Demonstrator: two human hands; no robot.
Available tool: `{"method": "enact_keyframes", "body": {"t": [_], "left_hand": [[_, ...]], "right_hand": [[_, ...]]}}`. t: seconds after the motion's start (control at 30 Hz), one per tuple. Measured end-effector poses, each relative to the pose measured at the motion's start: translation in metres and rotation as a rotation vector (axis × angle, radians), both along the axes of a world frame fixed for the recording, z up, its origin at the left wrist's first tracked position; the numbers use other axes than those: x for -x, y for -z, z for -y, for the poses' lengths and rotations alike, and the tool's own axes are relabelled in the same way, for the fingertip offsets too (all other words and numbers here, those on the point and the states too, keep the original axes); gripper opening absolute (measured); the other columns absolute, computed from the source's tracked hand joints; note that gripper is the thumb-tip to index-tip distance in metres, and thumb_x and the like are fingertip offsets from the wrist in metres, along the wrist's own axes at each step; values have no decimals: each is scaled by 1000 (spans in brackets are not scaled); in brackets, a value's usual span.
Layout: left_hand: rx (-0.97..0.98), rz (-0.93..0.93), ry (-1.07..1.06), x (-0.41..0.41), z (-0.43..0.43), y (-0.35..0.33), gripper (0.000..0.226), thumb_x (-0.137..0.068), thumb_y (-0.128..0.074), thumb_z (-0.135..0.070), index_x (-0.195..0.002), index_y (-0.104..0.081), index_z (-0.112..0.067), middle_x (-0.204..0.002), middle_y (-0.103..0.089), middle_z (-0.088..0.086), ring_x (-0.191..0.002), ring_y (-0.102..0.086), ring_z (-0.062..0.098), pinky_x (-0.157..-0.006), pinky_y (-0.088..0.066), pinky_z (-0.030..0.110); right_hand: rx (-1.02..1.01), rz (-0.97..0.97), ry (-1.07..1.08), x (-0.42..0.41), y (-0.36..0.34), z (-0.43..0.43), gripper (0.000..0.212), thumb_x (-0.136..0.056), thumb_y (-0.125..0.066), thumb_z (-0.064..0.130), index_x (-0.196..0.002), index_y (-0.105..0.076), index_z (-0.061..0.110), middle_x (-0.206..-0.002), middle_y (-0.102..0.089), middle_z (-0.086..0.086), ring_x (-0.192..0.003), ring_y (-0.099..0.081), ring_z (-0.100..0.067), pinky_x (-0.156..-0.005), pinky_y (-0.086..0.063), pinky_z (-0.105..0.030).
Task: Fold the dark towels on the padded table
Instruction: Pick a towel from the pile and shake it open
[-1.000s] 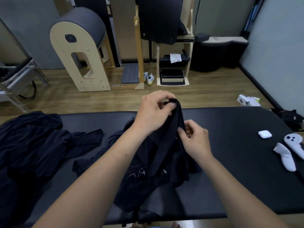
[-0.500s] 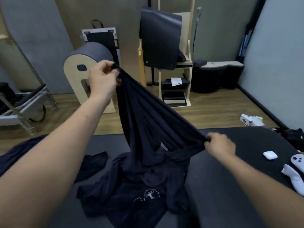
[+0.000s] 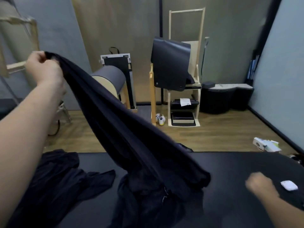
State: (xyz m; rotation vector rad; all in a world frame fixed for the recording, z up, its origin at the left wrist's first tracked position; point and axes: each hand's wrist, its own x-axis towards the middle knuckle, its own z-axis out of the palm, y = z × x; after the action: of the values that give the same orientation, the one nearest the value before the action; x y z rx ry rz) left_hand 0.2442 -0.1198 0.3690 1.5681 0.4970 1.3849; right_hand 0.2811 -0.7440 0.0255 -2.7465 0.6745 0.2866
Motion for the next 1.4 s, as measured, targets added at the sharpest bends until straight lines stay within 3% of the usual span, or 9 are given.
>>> {"method": "enact_keyframes", "body": {"t": [0.2,0.37,0.47,0.77,0.97,1.03,1.17,1.27,1.4], "left_hand": [[-483,-339,352,7,100,-10,9,-74,-62,-23,-78,-62,-32,-75,-61,-5,-70,-56,11,-72,-49,27],[-812,-452,705,7,210,42,5,-81,-64,-25,-83,-69,-25,-77,-68,-6,-76,-63,13,-73,-51,30],[-809,-415,772,11,221,50,5,-87,-66,-19,-89,-71,-20,-82,-69,-6,-82,-64,11,-74,-52,31],[-596,-533,1009,7,209,113,22,-86,-72,-27,-105,-65,-21,-98,-70,-6,-93,-66,12,-82,-56,38],[-728,-879,1069,2,193,162,14,-88,-66,-17,-98,-71,-25,-98,-73,-8,-91,-68,7,-86,-55,33],[-708,-790,976,-8,180,135,17,-89,-60,-14,-91,-67,-30,-89,-70,-4,-82,-66,12,-76,-52,34],[-644,-217,610,-27,179,19,13,-92,-52,-10,-86,-59,-19,-76,-61,-6,-67,-54,10,-61,-41,28],[-855,-27,519,-21,205,9,13,-93,-55,-24,-100,-45,-19,-82,-55,-3,-68,-49,16,-62,-32,31],[-1334,-717,612,-14,218,105,51,-92,-57,-28,-130,-23,-29,-127,-55,7,-95,-64,38,-76,-48,43]], "right_hand": [[-299,386,-247,-30,-126,-68,5,-87,-63,15,-90,-67,17,-101,-70,-9,-88,-59,-27,-76,-44,-31],[-776,677,-812,8,-244,-224,27,-86,-71,36,-111,-68,26,-99,-69,13,-93,-64,0,-77,-50,-16],[-793,759,-929,20,-260,-246,6,-91,-66,29,-96,-67,26,-86,-67,11,-84,-63,-3,-69,-49,-19],[-906,764,-859,16,-247,-235,15,-97,-59,19,-92,-72,21,-89,-71,3,-90,-65,-17,-82,-54,-37],[-1019,957,-731,6,-275,-201,24,-94,-62,10,-83,-69,29,-77,-68,13,-76,-60,0,-70,-47,-15],[-1087,1056,-630,-2,-297,-183,23,-95,-61,10,-82,-69,27,-72,-68,16,-72,-60,2,-68,-47,-15],[-1024,1256,-535,-23,-343,-154,21,-98,-57,18,-80,-65,25,-76,-65,7,-74,-56,-7,-69,-46,-27],[-940,1292,-510,-35,-361,-146,22,-98,-53,25,-76,-58,26,-76,-57,2,-73,-49,-10,-66,-40,-30],[-819,1270,-447,-39,-355,-132,20,-99,-51,24,-81,-58,23,-74,-56,6,-71,-48,-9,-66,-38,-29]]}}
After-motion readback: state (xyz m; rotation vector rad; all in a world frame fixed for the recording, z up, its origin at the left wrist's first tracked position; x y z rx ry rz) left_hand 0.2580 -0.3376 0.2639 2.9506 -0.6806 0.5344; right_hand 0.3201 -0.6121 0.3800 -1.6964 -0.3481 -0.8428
